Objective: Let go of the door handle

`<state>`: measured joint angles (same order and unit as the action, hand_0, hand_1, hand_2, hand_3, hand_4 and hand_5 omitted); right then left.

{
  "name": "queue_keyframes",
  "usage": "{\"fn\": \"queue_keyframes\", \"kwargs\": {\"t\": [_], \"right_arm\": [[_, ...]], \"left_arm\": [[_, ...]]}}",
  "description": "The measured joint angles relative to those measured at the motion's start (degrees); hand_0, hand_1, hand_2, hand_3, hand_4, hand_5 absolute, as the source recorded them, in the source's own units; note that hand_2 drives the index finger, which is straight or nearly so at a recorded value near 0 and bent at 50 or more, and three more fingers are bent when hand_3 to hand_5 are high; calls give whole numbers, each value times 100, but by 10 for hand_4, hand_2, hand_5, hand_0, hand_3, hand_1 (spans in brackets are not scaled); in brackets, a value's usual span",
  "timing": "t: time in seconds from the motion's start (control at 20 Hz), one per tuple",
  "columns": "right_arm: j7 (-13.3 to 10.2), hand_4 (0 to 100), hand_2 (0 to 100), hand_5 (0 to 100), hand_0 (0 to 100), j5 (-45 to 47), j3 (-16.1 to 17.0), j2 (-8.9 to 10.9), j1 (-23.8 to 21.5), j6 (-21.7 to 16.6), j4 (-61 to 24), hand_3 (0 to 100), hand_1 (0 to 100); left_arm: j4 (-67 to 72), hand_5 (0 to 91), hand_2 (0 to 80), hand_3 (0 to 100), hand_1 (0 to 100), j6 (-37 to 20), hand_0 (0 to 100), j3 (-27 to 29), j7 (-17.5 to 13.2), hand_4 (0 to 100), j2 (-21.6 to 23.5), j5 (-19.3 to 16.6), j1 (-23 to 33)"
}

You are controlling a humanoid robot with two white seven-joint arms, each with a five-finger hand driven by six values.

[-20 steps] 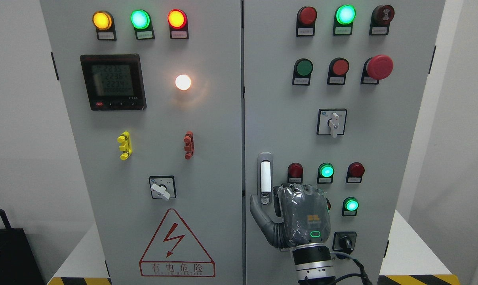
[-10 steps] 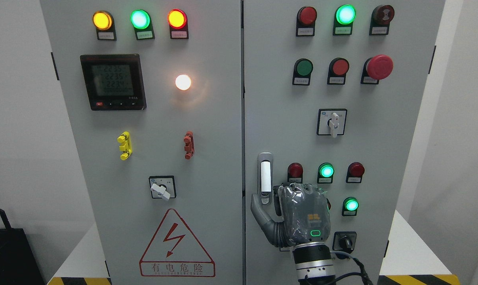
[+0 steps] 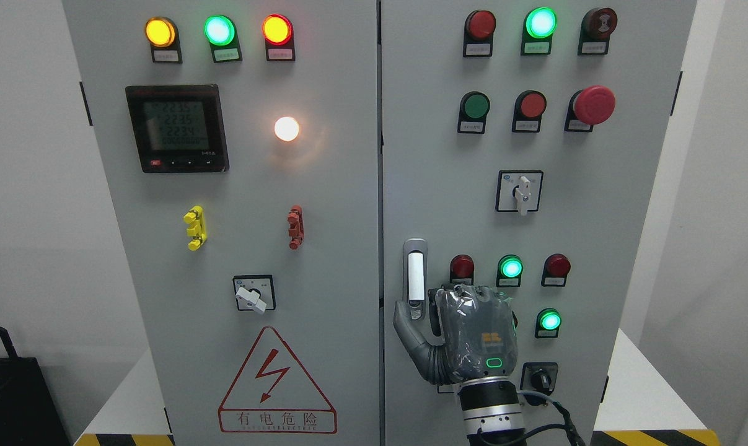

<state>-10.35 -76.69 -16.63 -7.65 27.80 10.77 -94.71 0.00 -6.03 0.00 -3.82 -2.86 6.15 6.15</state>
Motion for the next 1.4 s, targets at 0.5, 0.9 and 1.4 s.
{"fn": "queue_keyframes", "kwargs": {"t": [0.5, 0.9, 1.4], "right_arm": [[1, 998, 1000, 975, 535, 31, 7, 0, 12, 66, 20, 1000, 147], [3, 984, 1000, 978, 550, 51, 14, 0, 10, 77, 31, 1000, 146], [-60, 978, 1000, 979, 559, 64, 48, 0, 0, 100, 37, 1000, 150]], "left_arm": [[0, 0, 0, 0, 389, 0, 120, 0, 0, 0, 0, 0, 0], [0, 0, 0, 0, 389, 0, 120, 0, 0, 0, 0, 0, 0], [0, 0, 0, 0, 389, 0, 120, 0, 0, 0, 0, 0, 0]]}}
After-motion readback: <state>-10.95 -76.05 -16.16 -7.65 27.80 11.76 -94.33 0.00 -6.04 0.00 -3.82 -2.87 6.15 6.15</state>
